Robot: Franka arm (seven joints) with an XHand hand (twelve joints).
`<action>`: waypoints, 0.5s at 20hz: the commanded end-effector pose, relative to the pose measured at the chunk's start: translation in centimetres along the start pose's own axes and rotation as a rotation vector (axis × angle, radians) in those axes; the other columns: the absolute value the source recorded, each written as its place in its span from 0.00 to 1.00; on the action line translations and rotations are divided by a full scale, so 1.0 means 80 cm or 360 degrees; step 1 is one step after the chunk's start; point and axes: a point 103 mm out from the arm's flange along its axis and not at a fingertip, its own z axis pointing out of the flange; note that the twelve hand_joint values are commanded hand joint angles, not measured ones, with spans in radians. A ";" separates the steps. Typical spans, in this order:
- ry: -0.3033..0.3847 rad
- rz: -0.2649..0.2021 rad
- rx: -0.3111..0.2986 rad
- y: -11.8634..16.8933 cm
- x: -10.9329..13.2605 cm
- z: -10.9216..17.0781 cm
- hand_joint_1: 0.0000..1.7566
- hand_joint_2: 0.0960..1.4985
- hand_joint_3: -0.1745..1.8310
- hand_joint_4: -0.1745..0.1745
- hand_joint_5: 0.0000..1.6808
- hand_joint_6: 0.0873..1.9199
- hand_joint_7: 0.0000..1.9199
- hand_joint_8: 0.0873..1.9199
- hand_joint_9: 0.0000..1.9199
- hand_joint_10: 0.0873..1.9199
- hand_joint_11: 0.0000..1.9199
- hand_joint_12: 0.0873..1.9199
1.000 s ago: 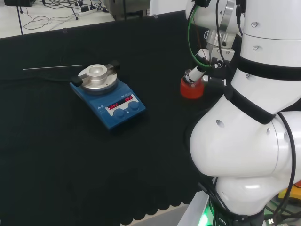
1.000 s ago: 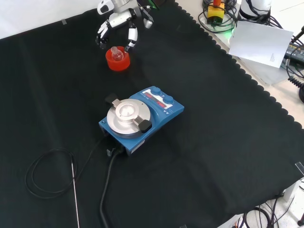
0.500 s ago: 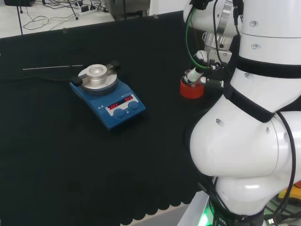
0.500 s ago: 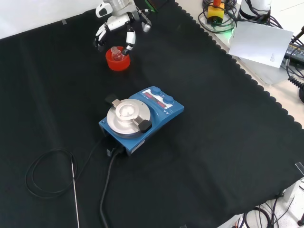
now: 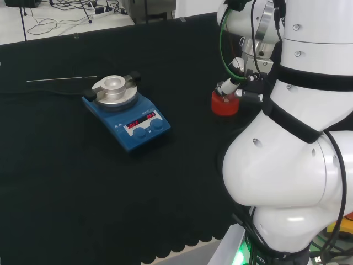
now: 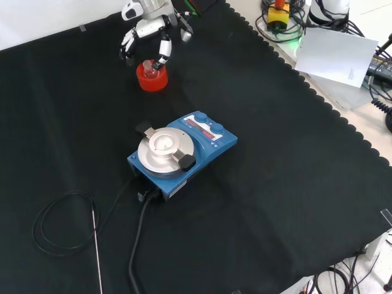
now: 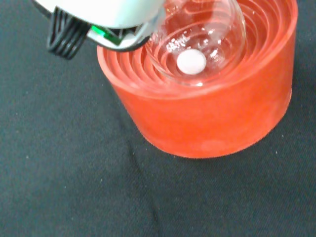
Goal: Pick up the round-bottom flask.
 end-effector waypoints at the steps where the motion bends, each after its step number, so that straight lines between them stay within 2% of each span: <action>1: -0.0010 -0.0010 -0.0003 0.002 0.003 0.000 0.54 0.35 0.39 0.38 0.38 0.33 0.15 0.34 0.27 0.32 0.16 0.69; 10: -0.0011 -0.0025 0.0017 0.006 0.002 0.004 0.55 0.35 0.38 0.38 0.39 0.36 0.15 0.34 0.27 0.31 0.17 0.69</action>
